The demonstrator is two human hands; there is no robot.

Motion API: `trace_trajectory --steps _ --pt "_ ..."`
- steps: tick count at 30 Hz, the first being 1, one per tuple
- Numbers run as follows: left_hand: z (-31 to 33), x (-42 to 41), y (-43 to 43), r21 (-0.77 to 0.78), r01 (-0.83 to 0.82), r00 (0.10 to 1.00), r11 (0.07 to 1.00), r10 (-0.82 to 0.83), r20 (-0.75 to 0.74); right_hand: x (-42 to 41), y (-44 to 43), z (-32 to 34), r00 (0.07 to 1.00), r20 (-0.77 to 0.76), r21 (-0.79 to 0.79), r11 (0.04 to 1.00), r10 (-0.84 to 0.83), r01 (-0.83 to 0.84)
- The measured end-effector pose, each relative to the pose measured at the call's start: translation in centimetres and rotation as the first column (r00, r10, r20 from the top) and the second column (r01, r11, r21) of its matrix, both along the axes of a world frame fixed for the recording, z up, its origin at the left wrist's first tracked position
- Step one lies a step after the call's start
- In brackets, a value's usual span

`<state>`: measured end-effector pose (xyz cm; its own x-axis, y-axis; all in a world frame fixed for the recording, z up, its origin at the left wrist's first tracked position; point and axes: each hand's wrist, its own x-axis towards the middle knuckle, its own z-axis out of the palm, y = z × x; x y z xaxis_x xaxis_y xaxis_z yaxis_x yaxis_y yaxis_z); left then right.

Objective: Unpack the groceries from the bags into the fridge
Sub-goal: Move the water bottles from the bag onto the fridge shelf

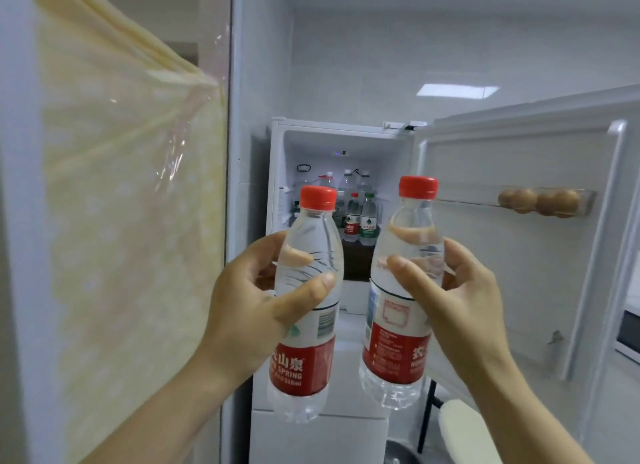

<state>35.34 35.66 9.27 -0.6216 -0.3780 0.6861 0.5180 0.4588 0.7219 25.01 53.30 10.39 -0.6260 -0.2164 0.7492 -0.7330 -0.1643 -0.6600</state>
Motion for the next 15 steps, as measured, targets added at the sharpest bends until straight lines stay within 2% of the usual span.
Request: trace_trajectory --steps 8,15 --pt "-0.3 -1.2 -5.2 0.009 0.023 1.0 1.0 -0.023 0.008 -1.0 -4.7 -0.5 0.998 0.037 -0.008 0.999 -0.043 0.043" --pt "-0.7 -6.2 -6.8 0.025 0.039 0.999 0.999 -0.038 -0.002 -5.5 -6.3 -0.6 0.996 0.045 0.015 0.997 -0.073 0.072"
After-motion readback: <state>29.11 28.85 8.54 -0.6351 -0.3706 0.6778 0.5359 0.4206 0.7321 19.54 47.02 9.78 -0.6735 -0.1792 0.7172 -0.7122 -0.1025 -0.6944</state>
